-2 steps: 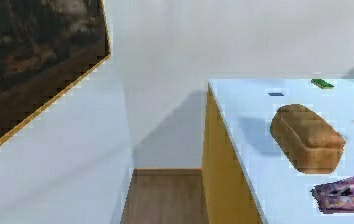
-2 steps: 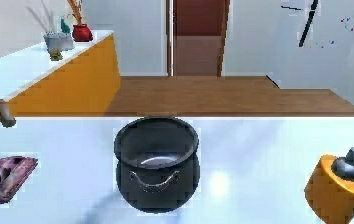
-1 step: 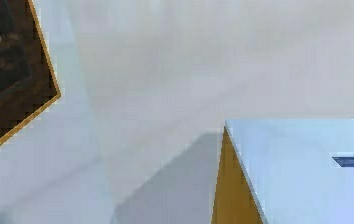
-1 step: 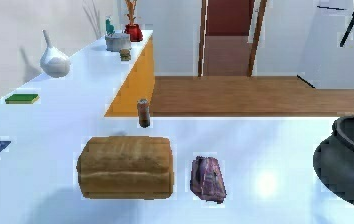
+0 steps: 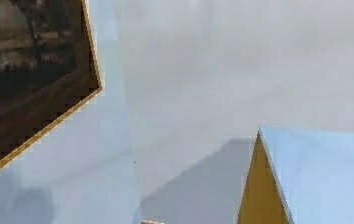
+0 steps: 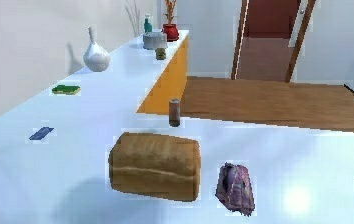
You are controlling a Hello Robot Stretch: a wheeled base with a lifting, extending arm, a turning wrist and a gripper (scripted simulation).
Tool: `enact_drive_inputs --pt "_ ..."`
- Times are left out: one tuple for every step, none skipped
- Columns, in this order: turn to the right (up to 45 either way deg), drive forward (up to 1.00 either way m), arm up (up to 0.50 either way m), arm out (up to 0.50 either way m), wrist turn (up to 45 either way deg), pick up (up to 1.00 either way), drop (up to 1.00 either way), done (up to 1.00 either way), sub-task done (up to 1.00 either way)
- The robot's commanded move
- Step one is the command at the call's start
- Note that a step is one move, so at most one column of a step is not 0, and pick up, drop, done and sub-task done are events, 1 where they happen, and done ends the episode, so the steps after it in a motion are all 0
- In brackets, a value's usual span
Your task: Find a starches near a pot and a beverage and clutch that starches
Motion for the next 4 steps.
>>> enact_drive_inputs --pt "0.0 0.00 0.50 0.00 0.0 0.00 0.00 0.00 0.00" --pt "0.0 0.00 0.38 0.00 0.0 0.00 0.00 0.00 0.00" --pt "0.0 0.00 0.00 0.06 0.0 0.00 0.00 0.00 0.00" --pt "0.0 0.00 0.00 0.00 45.0 0.00 0.00 0.00 0.00"
